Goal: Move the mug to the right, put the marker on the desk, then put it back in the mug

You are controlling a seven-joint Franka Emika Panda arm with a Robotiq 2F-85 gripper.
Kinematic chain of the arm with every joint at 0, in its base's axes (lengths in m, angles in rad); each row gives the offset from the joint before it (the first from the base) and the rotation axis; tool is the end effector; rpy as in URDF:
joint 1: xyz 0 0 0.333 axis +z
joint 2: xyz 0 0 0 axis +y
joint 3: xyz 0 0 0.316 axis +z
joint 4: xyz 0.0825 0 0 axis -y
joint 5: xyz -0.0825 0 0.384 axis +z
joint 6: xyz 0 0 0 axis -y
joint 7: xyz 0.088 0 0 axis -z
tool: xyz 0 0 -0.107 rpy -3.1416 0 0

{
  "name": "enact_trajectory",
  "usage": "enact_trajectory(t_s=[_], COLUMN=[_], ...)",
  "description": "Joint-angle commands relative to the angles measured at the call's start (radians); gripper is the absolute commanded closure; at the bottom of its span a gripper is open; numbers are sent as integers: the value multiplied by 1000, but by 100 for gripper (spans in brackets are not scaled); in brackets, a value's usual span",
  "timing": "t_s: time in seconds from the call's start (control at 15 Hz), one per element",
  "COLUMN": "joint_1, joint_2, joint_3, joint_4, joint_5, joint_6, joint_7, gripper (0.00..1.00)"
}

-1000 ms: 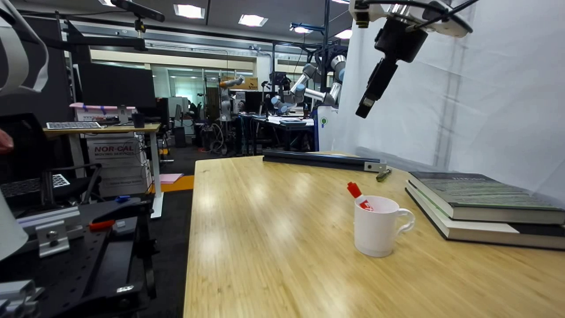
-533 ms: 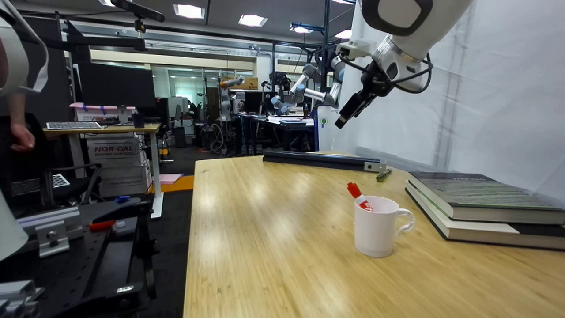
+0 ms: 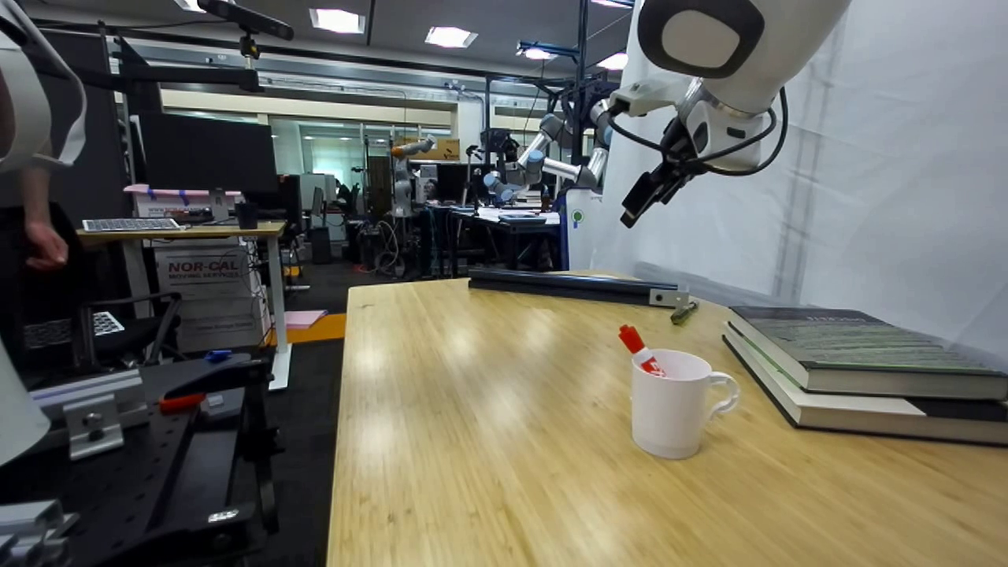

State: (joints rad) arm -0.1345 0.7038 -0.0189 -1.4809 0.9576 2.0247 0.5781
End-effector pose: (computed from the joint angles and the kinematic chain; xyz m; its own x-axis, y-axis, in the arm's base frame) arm 0.7117 -0.0600 0.2666 0.3820 -0.6867 -0.6185 -0.9088 -0.1577 -0.3862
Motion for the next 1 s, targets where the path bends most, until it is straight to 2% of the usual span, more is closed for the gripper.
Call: enact_trajectory(t_s=[0.0,0.27,0.33,0.93], joint_1=[14,15,10,11], joint_2=[-43,-55,-15,-6], joint_3=[-13,-12,-14,-17], joint_4=[-56,-81,-32,-29], joint_5=[39,43,19,11], joint_6=[51,66,30,26], joint_7=[7,1,-1,1], gripper=[0,0,0,0])
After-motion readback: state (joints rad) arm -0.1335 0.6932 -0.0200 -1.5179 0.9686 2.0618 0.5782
